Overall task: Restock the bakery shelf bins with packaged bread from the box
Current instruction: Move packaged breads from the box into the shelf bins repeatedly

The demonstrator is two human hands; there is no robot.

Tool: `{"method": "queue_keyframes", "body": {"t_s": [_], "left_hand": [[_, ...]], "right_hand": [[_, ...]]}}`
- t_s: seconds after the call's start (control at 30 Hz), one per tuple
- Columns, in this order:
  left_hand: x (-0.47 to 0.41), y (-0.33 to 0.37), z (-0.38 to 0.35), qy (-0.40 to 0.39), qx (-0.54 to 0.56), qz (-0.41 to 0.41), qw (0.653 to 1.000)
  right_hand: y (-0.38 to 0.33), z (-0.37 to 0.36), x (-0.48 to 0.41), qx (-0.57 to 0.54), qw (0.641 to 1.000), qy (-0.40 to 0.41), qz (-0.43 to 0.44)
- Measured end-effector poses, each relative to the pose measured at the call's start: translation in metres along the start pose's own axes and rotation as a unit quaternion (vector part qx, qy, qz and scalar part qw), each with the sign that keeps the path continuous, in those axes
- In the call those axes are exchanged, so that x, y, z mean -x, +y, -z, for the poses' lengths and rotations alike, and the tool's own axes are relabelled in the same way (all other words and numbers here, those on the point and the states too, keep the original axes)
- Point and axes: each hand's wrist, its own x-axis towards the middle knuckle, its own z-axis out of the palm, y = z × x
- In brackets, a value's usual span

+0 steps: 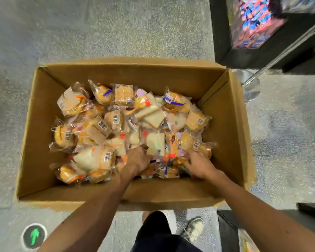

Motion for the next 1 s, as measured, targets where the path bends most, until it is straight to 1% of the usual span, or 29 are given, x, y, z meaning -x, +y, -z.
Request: {"method": "queue_keyframes", "body": {"t_s": [0.1, 0.2, 0.23, 0.3, 0.37, 0.47, 0.53, 0.63, 0.7, 0.83, 0.93, 1.0], "left_hand": [[-0.026, 0.009, -0.01, 0.041, -0.051, 0.01, 0.998], [-0.046, 0.013, -0.022, 0.061, -0.052, 0.052, 0.995], [-0.051, 0.014, -0.027, 0.062, -0.041, 0.062, 0.995], [-0.053, 0.015, -0.037, 0.062, 0.002, 0.059, 0.996], [-0.054, 0.014, -0.041, 0.079, 0.04, 0.056, 0.994], [-0.06, 0.009, -0.04, 0.088, 0.067, 0.068, 0.992], [-0.065, 0.008, -0.036, 0.07, 0.07, 0.083, 0.992], [-0.07, 0.008, -0.029, 0.04, 0.064, 0.132, 0.988], [-0.07, 0.007, -0.024, 0.033, 0.077, 0.139, 0.987], [-0.064, -0.001, -0.022, 0.031, 0.134, 0.109, 0.985], [-0.056, -0.006, -0.017, 0.04, 0.168, 0.047, 0.984], [-0.048, -0.007, -0.011, 0.047, 0.175, 0.009, 0.983]], "right_hand": [[-0.005, -0.011, -0.032, 0.002, 1.0, 0.004, 0.001], [-0.008, -0.022, -0.062, 0.031, 0.998, 0.036, 0.031], [-0.008, -0.024, -0.071, 0.064, 0.996, 0.054, 0.04], [-0.006, -0.027, -0.083, 0.185, 0.973, 0.105, 0.089], [-0.006, -0.025, -0.093, 0.246, 0.955, 0.125, 0.109], [-0.007, -0.021, -0.107, 0.27, 0.954, 0.093, 0.094], [-0.009, -0.021, -0.112, 0.281, 0.953, 0.078, 0.083], [-0.01, -0.024, -0.119, 0.276, 0.957, 0.05, 0.076], [-0.011, -0.022, -0.122, 0.286, 0.955, 0.035, 0.075], [-0.014, -0.005, -0.12, 0.317, 0.943, 0.006, 0.099], [-0.016, 0.008, -0.114, 0.343, 0.928, 0.0, 0.148], [-0.017, 0.013, -0.109, 0.348, 0.92, 0.01, 0.177]]}}
